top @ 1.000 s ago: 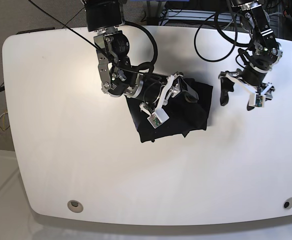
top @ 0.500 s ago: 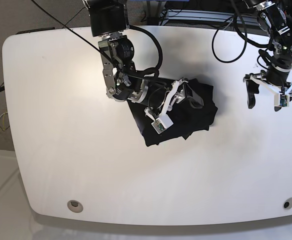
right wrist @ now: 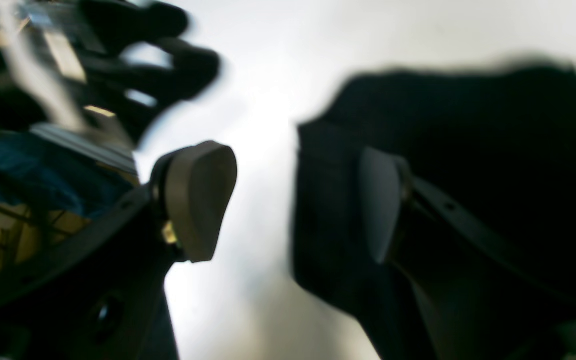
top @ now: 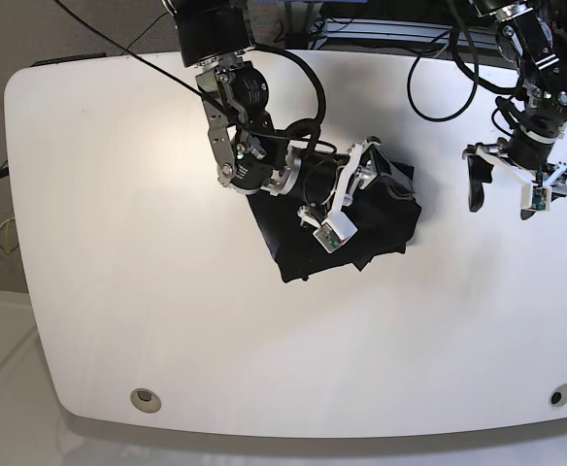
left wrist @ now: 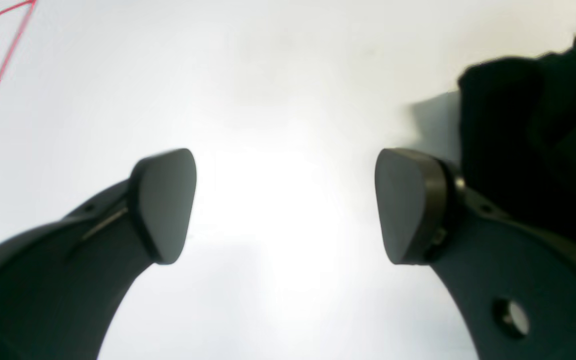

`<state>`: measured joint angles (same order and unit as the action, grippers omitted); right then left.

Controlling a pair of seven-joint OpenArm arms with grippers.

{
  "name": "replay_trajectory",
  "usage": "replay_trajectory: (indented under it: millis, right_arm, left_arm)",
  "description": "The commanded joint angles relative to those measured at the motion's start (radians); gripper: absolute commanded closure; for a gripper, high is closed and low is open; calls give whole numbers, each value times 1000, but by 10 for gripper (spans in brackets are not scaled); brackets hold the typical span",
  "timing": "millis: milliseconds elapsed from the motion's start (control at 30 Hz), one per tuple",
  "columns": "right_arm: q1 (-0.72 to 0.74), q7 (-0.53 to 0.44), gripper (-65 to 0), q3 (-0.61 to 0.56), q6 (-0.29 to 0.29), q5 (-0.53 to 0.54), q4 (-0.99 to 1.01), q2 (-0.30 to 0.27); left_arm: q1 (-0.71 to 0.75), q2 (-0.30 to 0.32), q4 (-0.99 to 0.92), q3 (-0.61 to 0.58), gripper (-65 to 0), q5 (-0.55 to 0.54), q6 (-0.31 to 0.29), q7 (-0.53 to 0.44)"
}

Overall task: Fold the T-shirt properly
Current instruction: 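Move the open left gripper away from the black bundle, then grasp the bundle edges with both grippers and pull them apart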

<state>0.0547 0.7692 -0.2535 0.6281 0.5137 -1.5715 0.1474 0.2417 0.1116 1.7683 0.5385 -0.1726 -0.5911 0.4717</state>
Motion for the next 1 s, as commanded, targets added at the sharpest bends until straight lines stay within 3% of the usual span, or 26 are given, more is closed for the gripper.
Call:
replay_trajectory:
  millis: [0, 67, 167, 233, 367, 433, 533, 967]
  right_arm:
    - [12, -29, -394, -2, 12, 29, -86, 10]
    - [12, -29, -372, -4, 14, 29, -112, 10]
    - [17, -29, -287, -4, 14, 29, -140, 10]
    - [20, -29, -208, -2, 14, 29, -151, 10]
    - [35, -29, 0, 1, 14, 29, -157, 10]
    - [46, -30, 0, 13, 14, 23, -157, 10]
    - [60, -30, -5, 50, 16, 23, -157, 10]
    - [202, -32, 0, 176, 14, 18, -30, -4]
  left_arm:
    - [-8, 6, 40, -27, -518, -17, -2, -27]
    - [-8, -11, 55, -47, -498, -17, -2, -27]
    - [-8, -28, 89, -76, -422, -17, -2, -27]
    - [-8, -31, 109, -93, -352, -17, -2, -27]
    - [-8, -49, 146, -140, -134, -17, -2, -27]
    - [-8, -51, 157, -165, -51, -18, -2, -27]
    - [-6, -71, 158, -205, 0, -20, -2, -27]
    - [46, -154, 149, -347, 0, -15, -2, -27]
